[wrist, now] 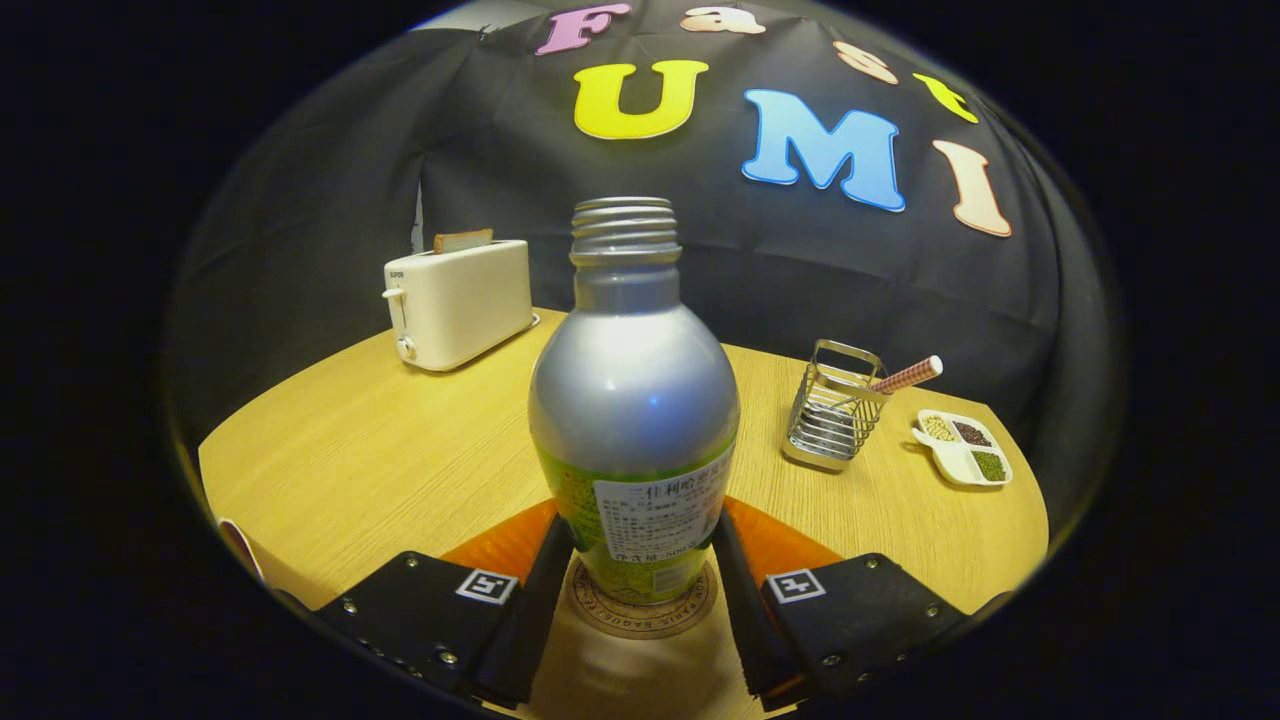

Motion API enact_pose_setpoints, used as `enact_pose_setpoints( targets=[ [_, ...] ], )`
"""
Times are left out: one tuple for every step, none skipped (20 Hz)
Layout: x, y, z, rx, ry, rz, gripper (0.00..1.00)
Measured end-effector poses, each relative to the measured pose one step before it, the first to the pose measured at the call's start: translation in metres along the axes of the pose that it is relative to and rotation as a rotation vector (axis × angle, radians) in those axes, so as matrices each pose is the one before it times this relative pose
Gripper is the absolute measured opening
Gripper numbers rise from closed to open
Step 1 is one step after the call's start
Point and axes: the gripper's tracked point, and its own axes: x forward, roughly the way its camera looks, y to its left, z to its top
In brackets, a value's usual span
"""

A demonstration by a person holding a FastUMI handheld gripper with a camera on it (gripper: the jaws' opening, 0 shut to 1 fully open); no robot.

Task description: Take the bottle from table, then pour the juice into the cup, finally place the bottle on the coaster

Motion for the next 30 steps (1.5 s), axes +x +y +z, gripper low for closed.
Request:
enact_pose_setpoints(
  targets=[
    [0.00046,-0.00165,-0.00077,0.01016,0.00236,-0.00330,0.76],
    [0.00092,0.00001,-0.00152,0.00731,0.00034,-0.00228,0.77],
    [0.00073,-0.00181,-0.00095,0.00499,0.00064,-0.00738,0.78],
    [-0.00049,-0.00095,-0.00294,0.00619,0.00245,-0.00407,0.79],
    [0.00006,-0.00031,-0.00206,0.00944,0.00379,-0.00079,0.79],
    [-0.00095,-0.00001,-0.00359,0.01108,0.00666,-0.00234,0.79],
    [-0.00105,-0.00067,-0.00073,0.00781,-0.00035,-0.00417,0.81],
    [-0.00078,-0.00047,-0.00105,0.01021,0.00051,-0.00303,0.83],
    [-0.00125,0.00048,0.00066,0.00725,0.00131,-0.00156,0.95],
    [-0.00122,0.00046,0.00058,0.00113,0.00042,-0.00515,1.00],
    [-0.00304,-0.00123,0.00278,0.00002,-0.00372,-0.00728,0.99],
    [-0.00442,-0.00065,0.00294,0.00186,-0.00815,-0.00688,0.99],
    [-0.00489,0.00047,0.00639,0.00438,-0.01186,-0.00573,1.00],
    [-0.00538,0.00064,0.00371,0.00345,-0.01062,-0.00448,1.00],
    [-0.00808,-0.00019,0.00793,0.00658,-0.01528,-0.00905,0.99],
    [-0.00600,-0.00022,0.00488,0.00749,-0.01211,-0.00659,0.99],
    [-0.00750,0.00070,0.00582,0.01002,-0.00792,-0.00673,0.99],
    [-0.00916,0.00044,0.00456,0.00844,-0.00999,-0.00392,0.99],
    [-0.01013,0.00065,0.00809,0.00532,-0.01439,-0.00548,0.99],
    [-0.00992,0.00188,0.00725,0.00245,-0.01599,-0.00229,0.99],
    [-0.01147,0.00111,0.00833,-0.00057,-0.01898,-0.00232,0.99],
    [-0.01033,0.00098,0.00790,0.00001,-0.01623,-0.00338,0.99],
    [-0.01320,0.00073,0.01193,-0.00231,-0.02494,-0.00006,0.99],
    [-0.01301,-0.00092,0.00839,-0.00315,-0.02271,-0.01210,0.99],
    [-0.01179,-0.00150,0.01012,-0.00301,-0.02433,-0.00861,0.99],
    [-0.01009,0.00032,0.00721,0.00160,-0.01405,-0.00432,0.99],
    [-0.01096,0.00151,0.00748,0.00337,-0.01261,0.00129,0.99],
    [-0.01162,0.00167,0.00726,0.00134,-0.01293,0.00299,0.99],
    [-0.01002,-0.00018,0.00869,-0.00248,-0.01252,-0.00316,0.99],
    [-0.01027,-0.00202,0.00701,-0.00893,-0.01002,-0.00903,0.99]
  ],
)
